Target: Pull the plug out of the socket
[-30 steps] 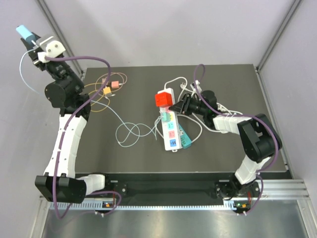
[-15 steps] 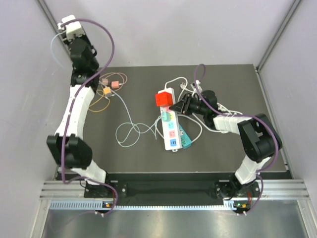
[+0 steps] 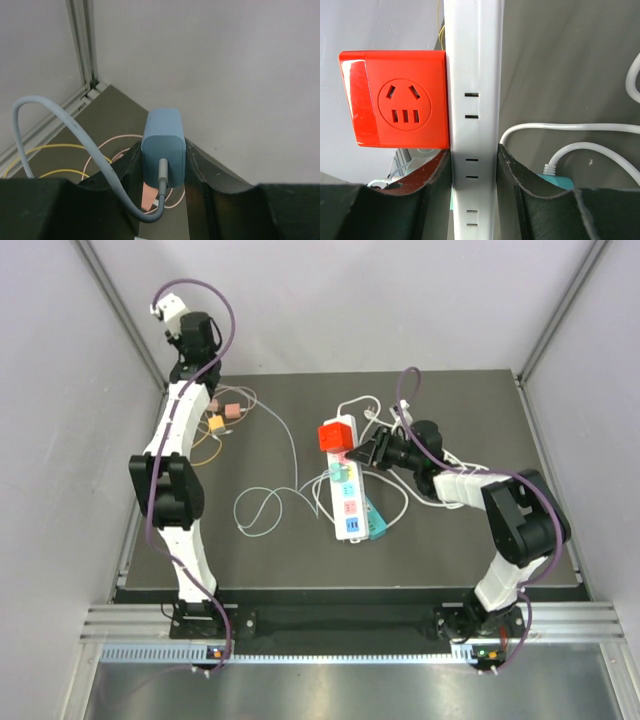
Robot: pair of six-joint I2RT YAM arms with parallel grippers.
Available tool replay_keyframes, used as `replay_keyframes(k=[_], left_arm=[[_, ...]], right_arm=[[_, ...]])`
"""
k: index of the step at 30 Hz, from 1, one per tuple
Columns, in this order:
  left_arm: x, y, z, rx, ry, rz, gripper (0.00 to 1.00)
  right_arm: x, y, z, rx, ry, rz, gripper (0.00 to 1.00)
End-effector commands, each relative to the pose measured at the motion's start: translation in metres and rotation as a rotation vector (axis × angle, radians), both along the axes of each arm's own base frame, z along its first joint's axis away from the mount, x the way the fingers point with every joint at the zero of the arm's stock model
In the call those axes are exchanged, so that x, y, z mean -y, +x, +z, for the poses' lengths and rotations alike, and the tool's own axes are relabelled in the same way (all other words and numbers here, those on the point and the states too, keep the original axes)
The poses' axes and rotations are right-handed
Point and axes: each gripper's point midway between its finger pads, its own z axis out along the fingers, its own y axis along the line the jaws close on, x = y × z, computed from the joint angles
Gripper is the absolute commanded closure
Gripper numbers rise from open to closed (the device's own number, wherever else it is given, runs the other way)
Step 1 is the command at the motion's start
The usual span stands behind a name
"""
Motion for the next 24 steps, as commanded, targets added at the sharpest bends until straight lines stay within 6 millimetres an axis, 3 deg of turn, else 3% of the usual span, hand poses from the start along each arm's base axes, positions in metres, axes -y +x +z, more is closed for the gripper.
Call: replay_keyframes(k=[1,2,3,4,12,18,20,23,24], left_arm=[[-0.012,0.007,-0.029,-0.014,-0.119,0.054,1.0],[-0.013,0.009,-0.048,-0.037,-0.147,0.059,1.0],[-0.012,0.01,-0.057,-0.045,-0.163,0.064,1.0],[-0.03,0.01,-0.065,-0.048,-0.187,0.086,1.0],[-0.045,0.017,-0.134,-0.145,-0.26,0.071,1.0],[-0.058,0.007,-0.188,-0.224,-0.36,0.056,0.96],[-0.063,0.002,-0.2,-0.237,-0.38,0.056,0.91],[-0.065,-0.006,-0.217,-0.258,-0.413,0.039,0.7],[-0.066,-0.005,-0.217,-0.253,-0.421,0.026,0.59]], right_arm=[[-0.001,0.012,0.066,0.179,0.108,0.009,1.0],[0.001,0.014,0.066,0.176,0.109,0.004,1.0],[0.001,0.014,0.066,0.174,0.11,0.004,1.0],[0.0,0.014,0.065,0.174,0.11,0.004,1.0],[0.001,0.017,0.056,0.151,0.105,0.001,1.0],[0.001,0.018,0.055,0.154,0.1,-0.001,1.0],[0.001,0.018,0.055,0.154,0.097,-0.001,1.0],[0.003,0.018,0.055,0.156,0.096,-0.005,1.0],[0.003,0.019,0.056,0.158,0.097,-0.005,1.0]])
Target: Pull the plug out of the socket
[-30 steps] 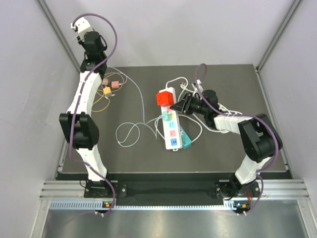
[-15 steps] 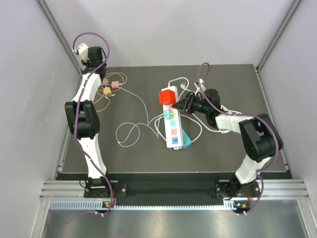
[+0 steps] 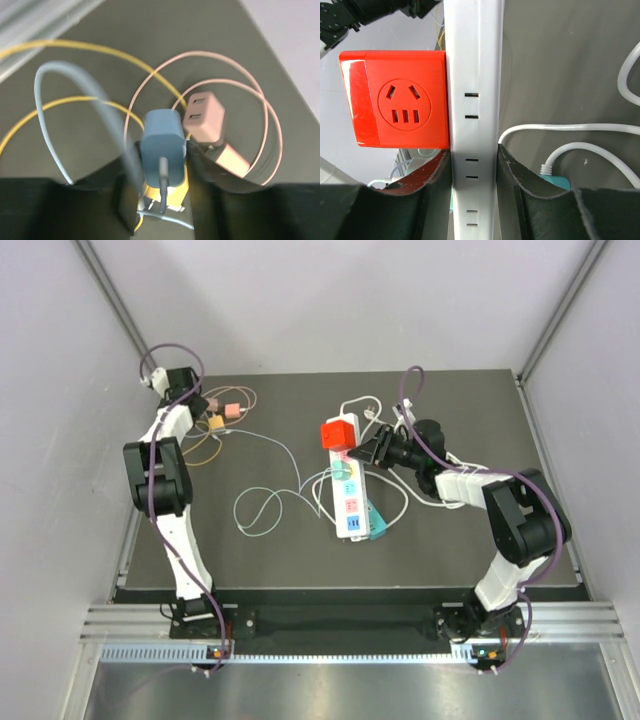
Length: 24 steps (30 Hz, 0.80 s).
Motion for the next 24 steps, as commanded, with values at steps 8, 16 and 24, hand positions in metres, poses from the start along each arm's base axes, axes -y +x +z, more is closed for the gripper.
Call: replay_keyframes(k=[8,16,24], left_arm=[[0.016,0.016,0.059,0.205,-0.121,-0.203,0.29],[0.078,-0.012,0.157,0.481,-0.218,-0.497,0.01],[0.159,-0.104,0.17,0.53,-0.335,-0.825,0.01]], right_arm=[[-0.001,0.015,0.059,0.179,0.088,0.007,1.0],[0.004,0.015,0.07,0.207,0.095,0.001,1.0],[0.007,0.014,0.078,0.228,0.103,0.0,1.0]])
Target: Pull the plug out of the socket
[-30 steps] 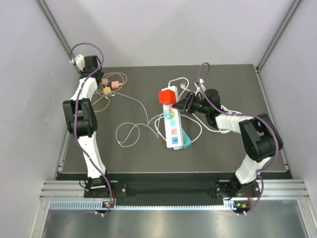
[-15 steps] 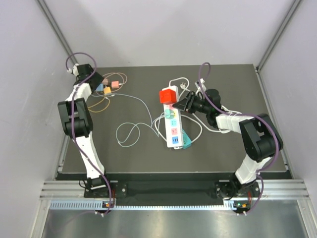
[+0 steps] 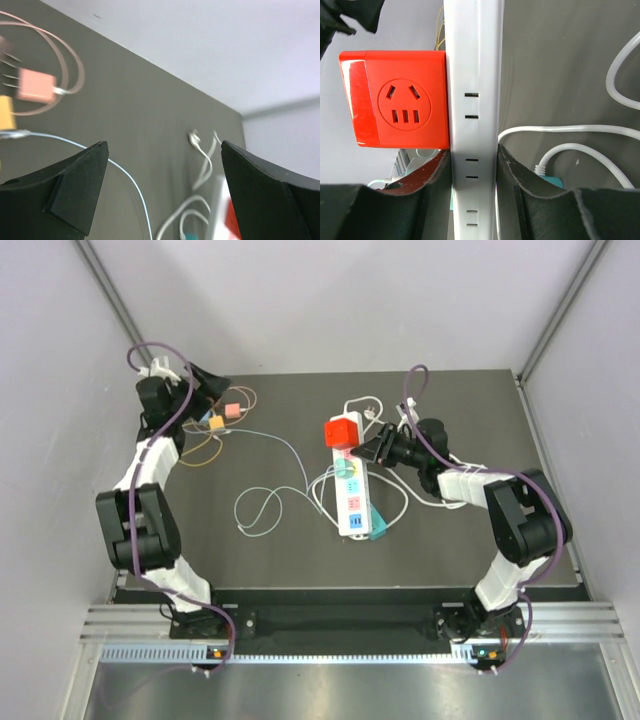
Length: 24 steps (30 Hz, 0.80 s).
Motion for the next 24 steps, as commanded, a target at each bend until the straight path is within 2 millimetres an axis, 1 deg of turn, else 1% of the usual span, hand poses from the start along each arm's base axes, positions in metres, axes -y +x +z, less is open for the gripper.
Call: replay_keyframes(k=[1,2,3,4,5,6,7,8,9,10,11,12,13,14,17,18,19,20,21,22,24], left_arm=[[0.049,-0.046,0.011,0.085,-0.008,-0.239,0.01],[0.055,-0.06,0.018,0.118,0.029,-0.268,0.01],[0.06,-0.07,0.014,0.117,0.049,-0.292,0.01],[0.071,-0.081,0.009,0.12,0.074,-0.327,0.01],[0.077,-0.097,-0.003,0.09,0.101,-0.343,0.01],[0.08,-0.104,-0.012,0.104,0.188,-0.37,0.01],[0.095,-0.113,-0.019,0.108,0.234,-0.411,0.01],[0.098,-0.125,-0.031,0.084,0.278,-0.418,0.01],[0.101,-0.131,-0.037,0.108,0.354,-0.45,0.01],[0.107,-0.137,-0.04,0.117,0.382,-0.476,0.01],[0.122,-0.149,-0.044,0.156,0.421,-0.549,0.01],[0.129,-0.155,-0.046,0.177,0.44,-0.584,0.01],[0.133,-0.161,-0.051,0.19,0.463,-0.61,0.01],[0.136,-0.164,-0.052,0.214,0.494,-0.634,0.01],[0.143,-0.171,-0.063,0.286,0.623,-0.727,0.01],[0.149,-0.176,-0.067,0.283,0.627,-0.767,0.01],[0.153,-0.176,-0.069,0.29,0.64,-0.785,0.02],[0.157,-0.175,-0.07,0.301,0.65,-0.805,0.03],[0.161,-0.179,-0.076,0.305,0.671,-0.845,0.08],[0.172,-0.185,-0.078,0.317,0.675,-0.887,0.08],[0.183,-0.188,-0.084,0.345,0.696,-0.939,0.1]], right_arm=[[-0.001,0.008,0.078,0.229,0.101,0.015,1.0],[-0.001,0.008,0.079,0.232,0.102,0.015,1.0],[0.0,0.009,0.078,0.229,0.103,0.015,1.0],[-0.001,0.008,0.079,0.231,0.105,0.017,1.0],[-0.001,0.008,0.08,0.231,0.108,0.018,1.0],[-0.001,0.008,0.079,0.231,0.108,0.019,1.0],[-0.001,0.009,0.08,0.23,0.108,0.018,1.0],[-0.001,0.009,0.08,0.231,0.109,0.018,1.0],[0.0,0.009,0.08,0.231,0.109,0.016,1.0],[-0.001,0.008,0.08,0.233,0.108,0.018,1.0],[-0.001,0.008,0.08,0.231,0.108,0.019,1.0],[-0.001,0.008,0.08,0.234,0.107,0.018,1.0],[0.0,0.008,0.081,0.234,0.107,0.017,1.0],[0.0,0.008,0.081,0.234,0.107,0.015,1.0],[0.0,0.007,0.083,0.237,0.108,0.015,1.0],[-0.001,0.006,0.084,0.238,0.11,0.016,1.0],[0.001,0.007,0.084,0.239,0.11,0.013,1.0],[0.0,0.007,0.084,0.239,0.11,0.015,1.0],[0.001,0.007,0.085,0.24,0.11,0.013,1.0],[0.001,0.007,0.085,0.24,0.11,0.013,1.0],[0.001,0.007,0.085,0.238,0.112,0.013,1.0]])
